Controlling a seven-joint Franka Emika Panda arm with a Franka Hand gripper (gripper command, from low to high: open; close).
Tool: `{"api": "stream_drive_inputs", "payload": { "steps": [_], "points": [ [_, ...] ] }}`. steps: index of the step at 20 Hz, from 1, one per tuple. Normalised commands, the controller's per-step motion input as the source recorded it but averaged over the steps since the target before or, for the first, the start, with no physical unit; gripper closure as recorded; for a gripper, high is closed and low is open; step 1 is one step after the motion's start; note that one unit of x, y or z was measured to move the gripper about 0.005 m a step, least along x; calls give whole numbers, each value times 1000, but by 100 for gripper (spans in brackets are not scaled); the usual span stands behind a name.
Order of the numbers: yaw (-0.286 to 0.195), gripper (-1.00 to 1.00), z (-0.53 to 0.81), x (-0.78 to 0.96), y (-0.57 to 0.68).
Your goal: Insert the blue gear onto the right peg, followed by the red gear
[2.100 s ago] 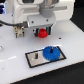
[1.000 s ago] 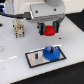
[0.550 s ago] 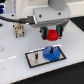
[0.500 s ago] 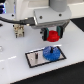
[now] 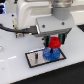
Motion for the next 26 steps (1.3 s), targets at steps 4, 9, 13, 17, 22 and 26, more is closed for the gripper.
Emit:
{"api": "stream_drive_inputs", "payload": {
  "steps": [4,9,13,17,22,26],
  "points": [
    [0,100,-117,148,-26],
    [0,100,-123,175,-25],
    [0,100,-67,164,-83],
    [0,100,-216,22,-45],
    [0,100,31,48,-9],
    [0,100,166,90,-6]
  ]
}}
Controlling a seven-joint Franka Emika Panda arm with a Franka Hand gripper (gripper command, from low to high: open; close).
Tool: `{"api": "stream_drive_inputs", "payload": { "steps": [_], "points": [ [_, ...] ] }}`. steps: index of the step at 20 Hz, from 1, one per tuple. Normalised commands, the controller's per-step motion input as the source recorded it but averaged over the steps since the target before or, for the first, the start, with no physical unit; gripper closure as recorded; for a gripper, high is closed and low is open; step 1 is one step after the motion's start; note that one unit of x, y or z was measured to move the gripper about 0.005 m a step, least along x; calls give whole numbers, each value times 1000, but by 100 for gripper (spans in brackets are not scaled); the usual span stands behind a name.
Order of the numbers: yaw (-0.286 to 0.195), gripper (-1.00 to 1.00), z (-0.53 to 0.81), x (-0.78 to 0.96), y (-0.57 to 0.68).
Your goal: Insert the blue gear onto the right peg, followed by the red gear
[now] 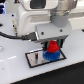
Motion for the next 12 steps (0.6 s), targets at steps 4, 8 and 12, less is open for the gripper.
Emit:
{"api": "stream_drive_inputs", "payload": {
  "steps": [4,8,12],
  "points": [
    [0,100,-95,50,-61],
    [0,100,-7,258,-55],
    [0,100,354,479,-18]
  ]
}}
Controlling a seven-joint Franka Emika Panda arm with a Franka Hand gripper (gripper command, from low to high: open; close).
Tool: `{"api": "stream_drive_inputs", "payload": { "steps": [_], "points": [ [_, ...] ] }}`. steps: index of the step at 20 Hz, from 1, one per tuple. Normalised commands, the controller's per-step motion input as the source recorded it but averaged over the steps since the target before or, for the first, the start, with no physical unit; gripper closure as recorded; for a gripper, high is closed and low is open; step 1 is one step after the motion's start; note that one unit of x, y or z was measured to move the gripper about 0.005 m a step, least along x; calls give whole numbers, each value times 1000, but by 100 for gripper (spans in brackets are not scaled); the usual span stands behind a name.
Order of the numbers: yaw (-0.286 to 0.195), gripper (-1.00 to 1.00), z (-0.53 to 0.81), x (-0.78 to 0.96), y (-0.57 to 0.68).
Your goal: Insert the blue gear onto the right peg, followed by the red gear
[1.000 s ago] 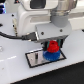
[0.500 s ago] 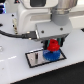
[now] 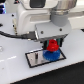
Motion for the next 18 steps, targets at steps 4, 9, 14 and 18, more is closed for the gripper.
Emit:
{"api": "stream_drive_inputs", "payload": {
  "steps": [4,9,14,18],
  "points": [
    [0,100,257,243,-1],
    [0,100,296,310,-10],
    [0,100,-59,155,-31],
    [0,100,-60,103,-21]
  ]
}}
